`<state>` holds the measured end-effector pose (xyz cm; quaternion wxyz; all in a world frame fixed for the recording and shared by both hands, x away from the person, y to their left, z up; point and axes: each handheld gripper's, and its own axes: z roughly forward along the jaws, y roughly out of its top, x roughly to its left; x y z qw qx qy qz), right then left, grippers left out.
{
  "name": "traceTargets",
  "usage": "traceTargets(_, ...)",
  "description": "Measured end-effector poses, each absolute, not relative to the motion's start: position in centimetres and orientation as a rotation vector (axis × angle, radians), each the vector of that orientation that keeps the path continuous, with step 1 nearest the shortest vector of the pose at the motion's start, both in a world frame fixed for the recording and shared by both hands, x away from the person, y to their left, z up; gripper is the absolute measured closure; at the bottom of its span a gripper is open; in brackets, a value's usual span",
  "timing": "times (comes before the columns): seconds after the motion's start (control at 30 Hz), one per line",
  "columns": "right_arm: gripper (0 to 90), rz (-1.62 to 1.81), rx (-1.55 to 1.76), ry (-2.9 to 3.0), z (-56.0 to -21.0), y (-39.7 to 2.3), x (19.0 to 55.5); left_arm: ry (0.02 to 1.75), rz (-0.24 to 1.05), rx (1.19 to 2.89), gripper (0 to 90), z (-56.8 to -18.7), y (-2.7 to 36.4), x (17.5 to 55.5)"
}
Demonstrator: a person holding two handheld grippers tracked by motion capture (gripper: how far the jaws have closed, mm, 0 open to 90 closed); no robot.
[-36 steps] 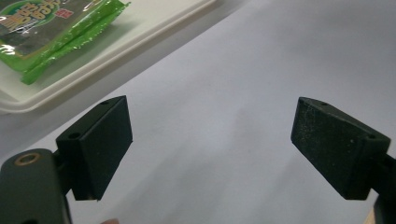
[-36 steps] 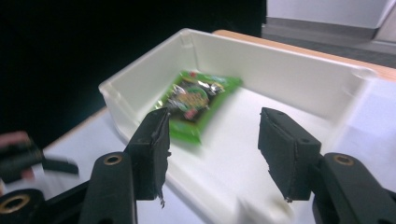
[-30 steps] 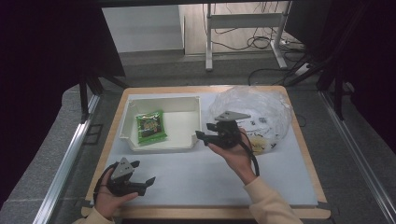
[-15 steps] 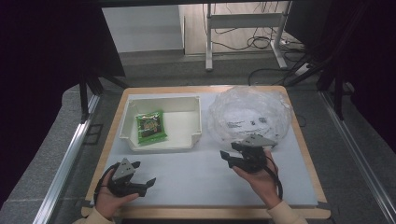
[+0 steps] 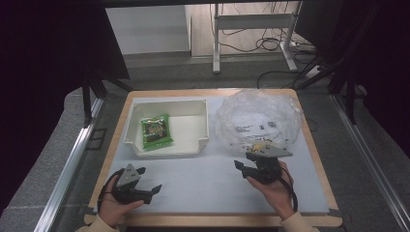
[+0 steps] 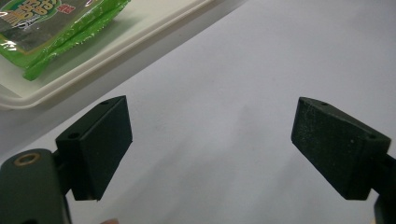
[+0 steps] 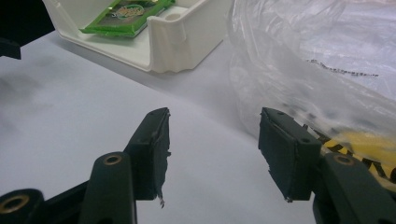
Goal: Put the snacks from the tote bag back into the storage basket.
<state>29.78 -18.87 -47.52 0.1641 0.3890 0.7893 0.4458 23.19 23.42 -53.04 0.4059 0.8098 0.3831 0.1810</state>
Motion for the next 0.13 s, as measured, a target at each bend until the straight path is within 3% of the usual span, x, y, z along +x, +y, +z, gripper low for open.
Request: traceTargets(0.13,43.5,1.283,1.098,2.246,-47.42,-18.64,29.69,0.965,0.455,2.041,12.5,-53.03,23.43,23.26)
